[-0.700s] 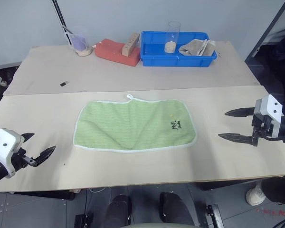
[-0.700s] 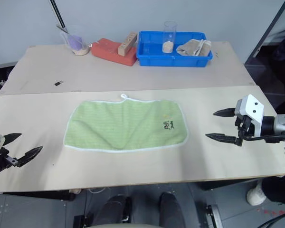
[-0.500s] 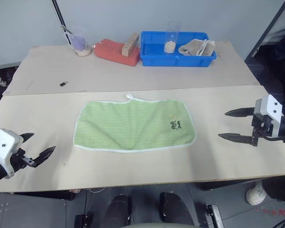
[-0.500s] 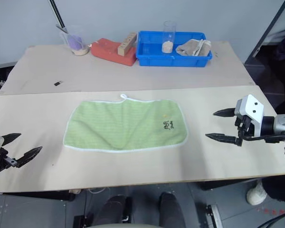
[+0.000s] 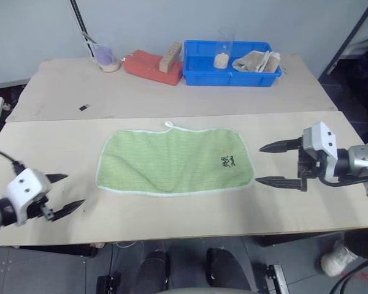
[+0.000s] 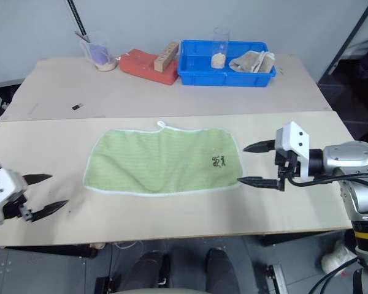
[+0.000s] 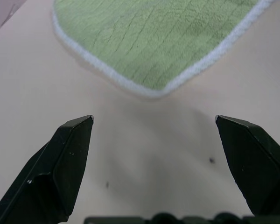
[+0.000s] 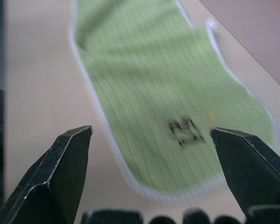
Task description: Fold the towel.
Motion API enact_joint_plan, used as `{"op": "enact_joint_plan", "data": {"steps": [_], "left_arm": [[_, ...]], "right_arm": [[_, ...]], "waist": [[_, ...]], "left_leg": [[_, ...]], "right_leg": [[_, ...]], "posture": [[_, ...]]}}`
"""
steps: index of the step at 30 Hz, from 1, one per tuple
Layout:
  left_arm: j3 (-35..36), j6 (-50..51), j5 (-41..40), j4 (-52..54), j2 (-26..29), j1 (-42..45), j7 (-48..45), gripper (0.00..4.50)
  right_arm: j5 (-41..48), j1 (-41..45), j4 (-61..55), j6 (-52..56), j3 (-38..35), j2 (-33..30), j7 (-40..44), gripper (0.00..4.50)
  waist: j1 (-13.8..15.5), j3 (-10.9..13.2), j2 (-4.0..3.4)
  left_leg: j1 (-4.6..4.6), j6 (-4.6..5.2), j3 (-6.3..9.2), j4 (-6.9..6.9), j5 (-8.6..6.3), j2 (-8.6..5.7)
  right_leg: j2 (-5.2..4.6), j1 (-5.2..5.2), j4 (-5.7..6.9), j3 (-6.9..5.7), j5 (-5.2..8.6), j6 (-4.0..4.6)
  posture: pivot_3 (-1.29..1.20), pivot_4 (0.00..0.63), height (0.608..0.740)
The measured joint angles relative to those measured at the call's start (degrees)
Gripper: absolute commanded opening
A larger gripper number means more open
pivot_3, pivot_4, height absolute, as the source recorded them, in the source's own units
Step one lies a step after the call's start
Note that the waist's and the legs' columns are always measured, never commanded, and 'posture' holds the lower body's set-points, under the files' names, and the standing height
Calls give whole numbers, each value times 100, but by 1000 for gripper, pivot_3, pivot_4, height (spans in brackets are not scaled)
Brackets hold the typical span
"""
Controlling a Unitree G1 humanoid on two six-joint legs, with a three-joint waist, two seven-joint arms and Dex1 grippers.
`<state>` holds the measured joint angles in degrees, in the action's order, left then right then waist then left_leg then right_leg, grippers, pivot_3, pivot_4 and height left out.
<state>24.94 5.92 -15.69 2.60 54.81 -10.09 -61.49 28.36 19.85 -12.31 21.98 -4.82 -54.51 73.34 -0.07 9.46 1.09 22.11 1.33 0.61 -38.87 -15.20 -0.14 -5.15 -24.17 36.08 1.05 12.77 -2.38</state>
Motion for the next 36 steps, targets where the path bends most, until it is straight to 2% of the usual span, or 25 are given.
{"op": "enact_joint_plan", "data": {"steps": [3, 7, 14, 17, 25, 26, 30, 36], "left_arm": [[-648, -441, 327, -535, 4, 640, -109, 4500], [-1289, -828, 616, -1019, -3, 1050, -265, 4500], [-1760, -1392, 911, -1750, -166, 1805, -171, 4500], [-1916, -1799, 1036, -2070, -260, 2026, -39, 3657], [-2170, -2439, 1105, -2600, -267, 2137, -51, 179], [-2182, -2458, 1101, -2627, -267, 2140, -55, 37], [-2170, -2366, 973, -2653, -267, 2160, -148, 37], [-1838, -1409, 408, -2140, -197, 1722, -324, 37]], "right_arm": [[262, 3, -495, 418, 24, 14, -113, 4477], [454, 19, -738, 736, 23, 17, -239, 4477], [580, 18, -878, 901, 18, 1, -346, 4477], [633, -22, -1016, 989, 15, -6, -377, 4500], [652, -45, -1082, 1038, 15, -6, -429, 4500], [628, -45, -1079, 1033, 17, -6, -433, 4500], [225, -35, -935, 743, 234, -35, -428, 4500], [-1212, 178, 256, -471, 1076, -77, -371, 4500]], "waist": [[14, 0, 0], [6, 0, 1], [39, -1, 0], [70, -3, -4], [65, -6, -8], [64, -6, -8], [53, -6, -9], [-27, -6, -8]], "left_leg": [[0, 0, -7, 1, 0, -5], [2, 2, -8, 1, -1, -2], [-5, 2, -7, -2, 0, -3], [-8, 2, -7, -5, 0, -4], [-15, 2, -9, -4, 0, -1], [-15, 2, -9, -4, 0, -1], [-15, 2, -15, -4, 0, -1], [-3, 5, -42, -3, -1, -1]], "right_leg": [[-6, -1, 0, 1, -1, -1], [-5, -7, 1, 0, -1, -1], [-4, 0, 8, -3, -1, -1], [-5, 5, 12, -3, -1, -2], [-1, 4, 18, -3, -1, -1], [-1, 4, 18, -3, -1, -1], [0, 3, 18, -3, -1, -2], [-2, -10, 13, -3, 0, -3]], "posture": [[0, 150, 740], [0, 150, 740], [0, 150, 740], [0, 150, 740], [0, 150, 740], [0, 150, 740], [0, 150, 740], [0, 150, 740]]}}
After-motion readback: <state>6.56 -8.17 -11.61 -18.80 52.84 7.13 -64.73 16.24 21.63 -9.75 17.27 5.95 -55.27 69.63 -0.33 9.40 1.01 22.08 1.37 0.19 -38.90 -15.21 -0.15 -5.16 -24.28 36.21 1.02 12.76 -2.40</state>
